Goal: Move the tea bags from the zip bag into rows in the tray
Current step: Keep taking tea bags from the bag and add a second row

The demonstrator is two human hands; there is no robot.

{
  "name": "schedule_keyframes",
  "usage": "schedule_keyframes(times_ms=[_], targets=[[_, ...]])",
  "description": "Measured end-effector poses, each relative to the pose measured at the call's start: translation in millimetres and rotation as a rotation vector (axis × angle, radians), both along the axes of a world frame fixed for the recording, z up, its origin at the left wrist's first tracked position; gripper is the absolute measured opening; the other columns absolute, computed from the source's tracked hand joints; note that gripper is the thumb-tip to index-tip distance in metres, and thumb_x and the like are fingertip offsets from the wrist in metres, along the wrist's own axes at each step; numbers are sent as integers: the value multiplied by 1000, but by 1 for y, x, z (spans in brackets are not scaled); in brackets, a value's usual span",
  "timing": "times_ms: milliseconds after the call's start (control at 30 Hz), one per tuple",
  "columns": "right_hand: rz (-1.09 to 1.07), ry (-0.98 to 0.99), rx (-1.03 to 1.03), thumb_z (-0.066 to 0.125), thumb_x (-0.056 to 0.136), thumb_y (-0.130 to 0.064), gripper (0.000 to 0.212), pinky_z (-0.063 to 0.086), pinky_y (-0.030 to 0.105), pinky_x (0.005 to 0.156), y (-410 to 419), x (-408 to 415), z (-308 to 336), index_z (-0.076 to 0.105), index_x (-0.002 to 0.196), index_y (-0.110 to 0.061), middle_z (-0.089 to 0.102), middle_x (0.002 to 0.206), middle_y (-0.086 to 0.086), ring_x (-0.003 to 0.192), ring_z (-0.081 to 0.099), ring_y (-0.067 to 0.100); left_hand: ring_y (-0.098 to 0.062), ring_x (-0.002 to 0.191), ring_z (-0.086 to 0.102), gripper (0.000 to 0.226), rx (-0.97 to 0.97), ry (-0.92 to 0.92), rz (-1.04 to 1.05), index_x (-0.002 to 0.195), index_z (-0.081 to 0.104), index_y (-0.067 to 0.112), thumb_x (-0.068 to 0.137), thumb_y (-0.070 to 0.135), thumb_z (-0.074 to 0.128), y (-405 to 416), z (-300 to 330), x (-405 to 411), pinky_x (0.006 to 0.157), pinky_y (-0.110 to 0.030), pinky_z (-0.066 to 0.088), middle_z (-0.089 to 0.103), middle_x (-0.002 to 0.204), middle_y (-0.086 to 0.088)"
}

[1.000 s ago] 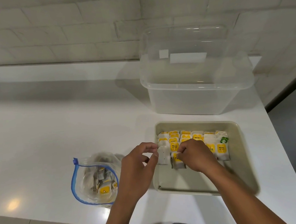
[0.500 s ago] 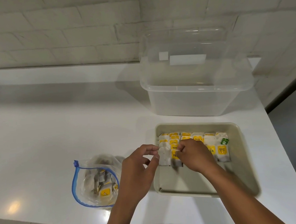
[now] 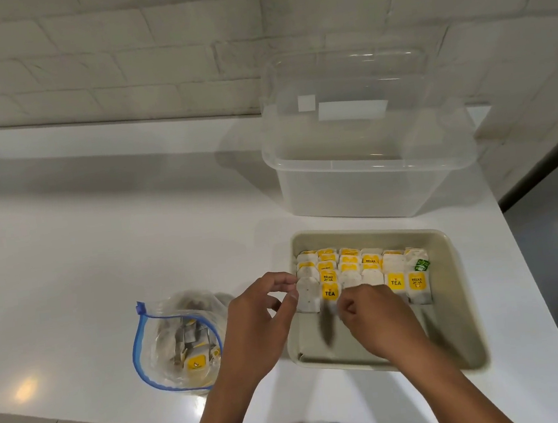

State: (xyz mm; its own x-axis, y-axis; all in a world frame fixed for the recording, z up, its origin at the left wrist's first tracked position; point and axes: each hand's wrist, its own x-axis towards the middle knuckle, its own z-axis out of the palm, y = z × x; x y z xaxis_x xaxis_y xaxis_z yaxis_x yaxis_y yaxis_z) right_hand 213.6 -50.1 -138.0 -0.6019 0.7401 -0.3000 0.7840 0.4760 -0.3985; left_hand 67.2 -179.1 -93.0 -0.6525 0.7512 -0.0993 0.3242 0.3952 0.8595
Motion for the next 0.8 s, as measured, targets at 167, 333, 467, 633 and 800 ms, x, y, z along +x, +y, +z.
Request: schedule_keyframes(times_ms=[167, 333, 467, 633, 800], targets=[[81, -31, -77, 49, 95, -33, 26, 53, 32, 77, -9, -2, -3, 70, 110, -33, 70, 105, -4, 106, 60, 21, -5, 73, 64, 17, 3, -1, -2, 100, 70, 35, 92, 20, 69, 1, -1, 1, 65, -10, 44, 69, 93, 26], [95, -30, -70, 48, 97, -34, 29, 50, 31, 77, -7, -6, -2, 68, 118, -35, 69, 110, -4, 109, 59, 22, -6, 74, 65, 19, 4, 12, -14, 100, 69, 36, 93, 19, 68, 0, -2, 0, 64, -12, 46, 69, 95, 26], [94, -26, -72, 47, 96, -37, 26, 51, 31, 76, -7, -6, -3, 67, 112, -33, 70, 107, -6, 106, 60, 22, -6, 75, 65, 18, 5, 9, -18, 101, 69, 35, 93, 19, 68, -1, -2, 0, 65, -10, 44, 69, 95, 26], [96, -28, -84, 47, 96, -38, 25, 49, 31, 75, -8, -6, -3, 67, 110, -34, 71, 105, -7, 105, 60, 22, -6, 75, 65, 18, 6, 13, -21, 101, 69, 36, 93, 20, 68, -1, -1, 0, 63, -11, 45, 69, 95, 26], [84, -22, -98, 47, 96, -36, 29, 52, 31, 80, -8, -7, 0, 67, 117, -39, 71, 108, -8, 108, 60, 21, -6, 75, 65, 16, 9, 4, -25, 101, 70, 35, 93, 20, 68, -1, 0, 0, 64, -10, 45, 69, 96, 25]])
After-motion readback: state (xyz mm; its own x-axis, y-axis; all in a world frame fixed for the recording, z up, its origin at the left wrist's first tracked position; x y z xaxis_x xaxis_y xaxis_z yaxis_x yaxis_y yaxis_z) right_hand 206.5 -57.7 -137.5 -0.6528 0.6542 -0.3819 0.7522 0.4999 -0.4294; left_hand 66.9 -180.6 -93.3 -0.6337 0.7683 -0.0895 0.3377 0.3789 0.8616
